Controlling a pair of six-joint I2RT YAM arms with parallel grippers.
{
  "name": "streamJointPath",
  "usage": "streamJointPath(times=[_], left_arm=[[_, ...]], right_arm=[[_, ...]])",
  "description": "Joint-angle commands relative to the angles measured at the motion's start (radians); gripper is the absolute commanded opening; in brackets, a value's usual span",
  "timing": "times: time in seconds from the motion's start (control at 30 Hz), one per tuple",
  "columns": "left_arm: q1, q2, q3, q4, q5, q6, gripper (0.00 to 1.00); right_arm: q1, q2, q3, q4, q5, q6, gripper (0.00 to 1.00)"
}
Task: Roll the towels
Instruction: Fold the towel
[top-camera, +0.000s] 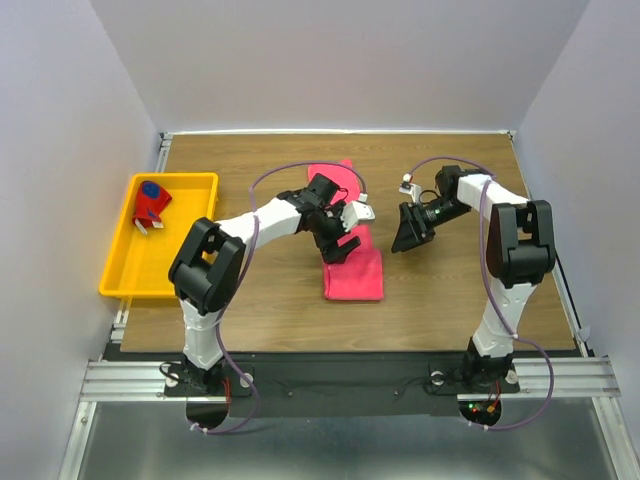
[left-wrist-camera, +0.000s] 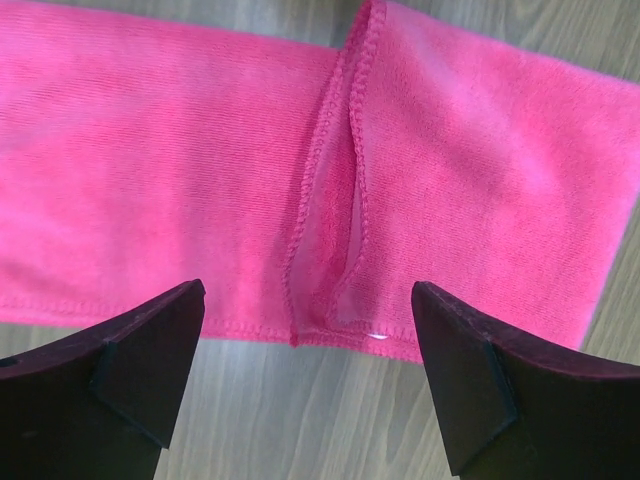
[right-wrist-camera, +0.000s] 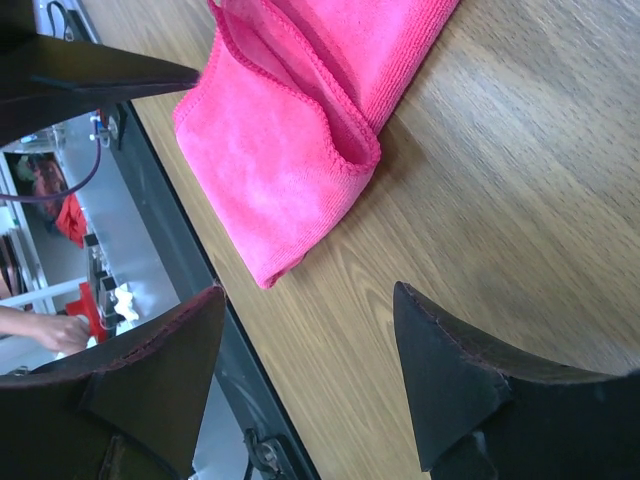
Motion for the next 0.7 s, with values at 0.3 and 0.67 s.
streamJointPath(times=[0.3, 0.67], left_arm=[[0.013, 0.045, 0.041, -0.043, 0.051, 0.030, 0.45], [0.028, -0.067, -0.065, -0.015, 0.051, -0.002, 0.00]], right_arm=[[0.007, -0.005, 0.005, 0.009, -0.001, -0.007, 0.73], [0.007, -0.011, 0.006, 0.007, 0.005, -0.009, 0.73]])
